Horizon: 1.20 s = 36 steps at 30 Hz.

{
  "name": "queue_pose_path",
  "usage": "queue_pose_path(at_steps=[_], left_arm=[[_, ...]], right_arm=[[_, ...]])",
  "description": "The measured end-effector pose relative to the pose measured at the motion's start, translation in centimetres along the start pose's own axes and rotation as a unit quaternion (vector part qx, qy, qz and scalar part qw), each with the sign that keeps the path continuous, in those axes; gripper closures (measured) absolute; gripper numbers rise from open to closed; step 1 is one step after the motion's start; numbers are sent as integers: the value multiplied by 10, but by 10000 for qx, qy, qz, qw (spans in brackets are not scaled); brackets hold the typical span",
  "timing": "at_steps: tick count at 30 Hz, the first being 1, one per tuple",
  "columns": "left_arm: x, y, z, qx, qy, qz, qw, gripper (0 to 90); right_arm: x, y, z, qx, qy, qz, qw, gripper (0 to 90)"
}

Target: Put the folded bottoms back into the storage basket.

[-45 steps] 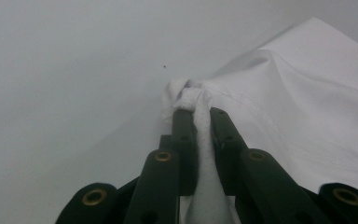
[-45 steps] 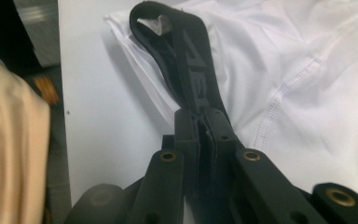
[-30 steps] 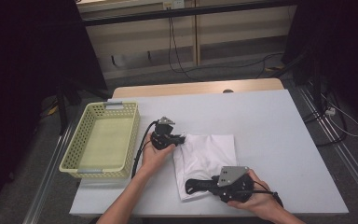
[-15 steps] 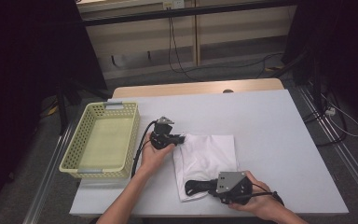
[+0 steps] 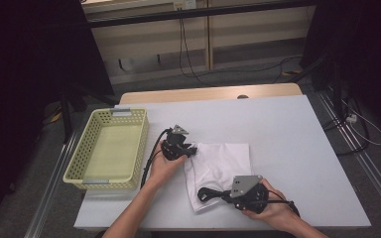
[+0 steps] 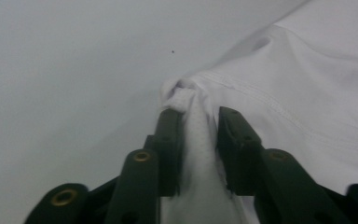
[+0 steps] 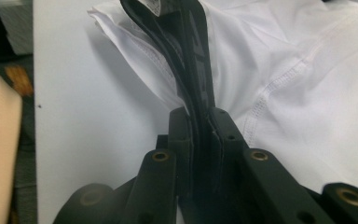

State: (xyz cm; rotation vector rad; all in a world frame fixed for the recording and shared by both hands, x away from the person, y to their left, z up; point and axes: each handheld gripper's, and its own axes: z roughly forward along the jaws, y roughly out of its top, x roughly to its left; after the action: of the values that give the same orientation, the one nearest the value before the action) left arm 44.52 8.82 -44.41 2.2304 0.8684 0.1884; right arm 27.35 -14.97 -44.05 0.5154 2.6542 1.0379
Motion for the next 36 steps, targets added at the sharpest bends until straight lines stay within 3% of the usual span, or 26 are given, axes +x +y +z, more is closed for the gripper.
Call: queue_pose_path(at_steps=[1,2,3,7,10,13,14,15,16,18,19,20,26,32,36], left_arm=[[0,0,1,-8,37,-22,10000,669],[1,0,1,-40,84,-95,9999,533],[2,0,2,-30,97,-175,9998,485],[5,-1,5,46,115,-253,9996,445],[1,0,6,148,137,-150,9997,411],[-3,1,7,180,164,-116,9996,438],[-3,2,7,201,90,-104,9997,547],[-4,1,6,189,-64,-110,9997,547],[-4,1,7,171,-284,-136,9994,667],[-9,1,7,169,-114,-160,9997,702],[-10,2,7,181,-184,-157,9995,739],[-11,1,7,158,-130,-169,9996,780],[-9,2,5,9,-154,-217,9996,813],[-5,5,-1,-173,-234,-313,9991,819],[-5,10,-7,-313,-272,-328,9986,819]], right_arm=[[0,0,0,0,0,0,10000,806],[-1,0,-3,-53,82,69,9999,808],[-1,0,-4,-74,90,67,9999,808],[4,1,-4,-40,140,12,9999,808],[5,1,-5,-54,177,59,9998,807],[5,2,-5,-72,216,75,9997,807],[8,3,-6,-90,296,87,9995,807],[8,3,-6,-90,296,87,9995,807],[9,4,-5,-87,307,46,9995,806],[10,5,-4,-76,322,26,9994,806],[9,5,-4,-82,361,59,9993,807],[7,4,-5,-144,410,213,9988,807],[6,4,-11,-353,272,327,9985,808],[3,5,-13,-469,305,516,9971,809],[2,7,-14,-527,274,517,9969,809]])
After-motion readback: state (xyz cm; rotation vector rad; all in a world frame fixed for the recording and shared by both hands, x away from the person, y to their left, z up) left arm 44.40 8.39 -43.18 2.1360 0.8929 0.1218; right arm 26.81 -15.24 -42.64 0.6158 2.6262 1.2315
